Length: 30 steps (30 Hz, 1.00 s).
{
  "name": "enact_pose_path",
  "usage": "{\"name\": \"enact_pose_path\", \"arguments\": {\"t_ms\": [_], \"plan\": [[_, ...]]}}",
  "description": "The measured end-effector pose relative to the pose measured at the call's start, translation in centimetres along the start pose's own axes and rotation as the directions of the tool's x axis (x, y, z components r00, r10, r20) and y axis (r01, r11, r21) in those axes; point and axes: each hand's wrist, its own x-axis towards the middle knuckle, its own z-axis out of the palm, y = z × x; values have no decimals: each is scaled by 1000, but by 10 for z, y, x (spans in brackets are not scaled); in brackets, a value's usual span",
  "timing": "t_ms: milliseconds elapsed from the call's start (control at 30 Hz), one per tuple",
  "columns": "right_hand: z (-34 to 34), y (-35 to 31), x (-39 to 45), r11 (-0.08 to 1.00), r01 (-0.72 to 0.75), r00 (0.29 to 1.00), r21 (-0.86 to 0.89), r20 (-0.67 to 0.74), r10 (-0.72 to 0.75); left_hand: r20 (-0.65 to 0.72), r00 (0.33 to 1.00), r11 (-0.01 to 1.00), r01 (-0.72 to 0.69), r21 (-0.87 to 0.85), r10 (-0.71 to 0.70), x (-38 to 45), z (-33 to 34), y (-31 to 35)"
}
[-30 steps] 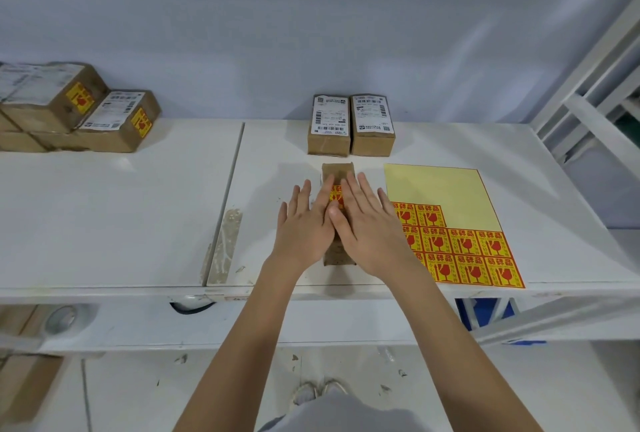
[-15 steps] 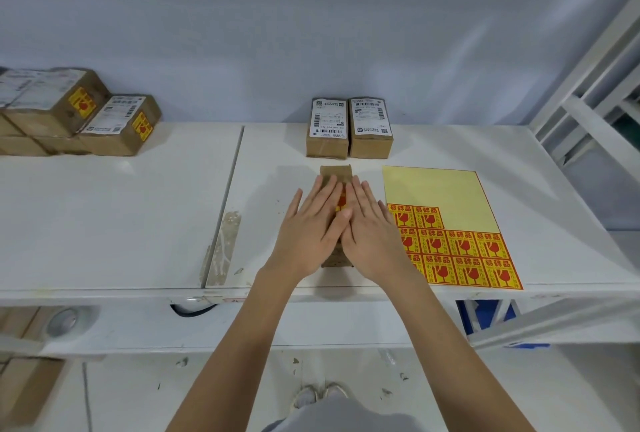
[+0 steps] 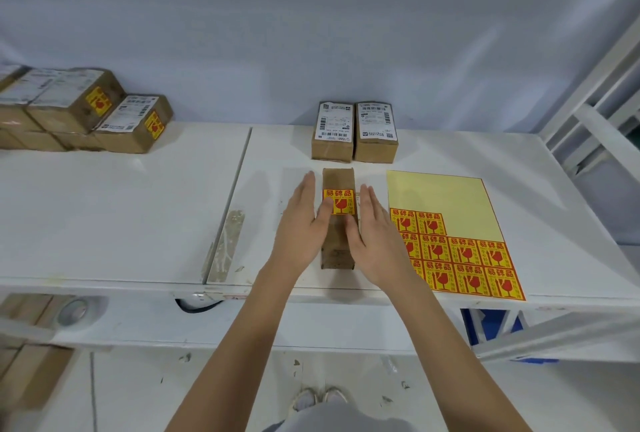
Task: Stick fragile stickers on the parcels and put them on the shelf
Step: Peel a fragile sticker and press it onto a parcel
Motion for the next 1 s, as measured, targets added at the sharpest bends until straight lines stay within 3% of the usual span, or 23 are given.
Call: {"name": "enact_pose_path", "arguments": {"t_ms": [133,233,500,667,767,867,1000], "plan": [[-2,1,3,996,-18,1000,84,20,17,24,963,963,267,39,-268,12,3,6],[-1,1,9,975,-11,1000,221,18,7,99,962,966,257,-19,-254,9,14,-1],[-11,-10,26,894,-12,1000,448,14,7,68,978,958,208,-197,-198,20,13,-2],[-13,-13,36,856,-25,999,516,32,10,114,953,877,304,-373,-282,25,-4,-6],[-12,-15,47,835,-56,996,548,94,5,108,926,849,375,-373,-362,32,-19,-9],[-12,-18,68,859,-63,995,508,102,12,62,929,862,363,-355,-366,46,-34,-9],[-18,-23,113,978,-1,1000,209,25,-5,-81,910,871,359,-336,-406,71,-54,-8]]}}
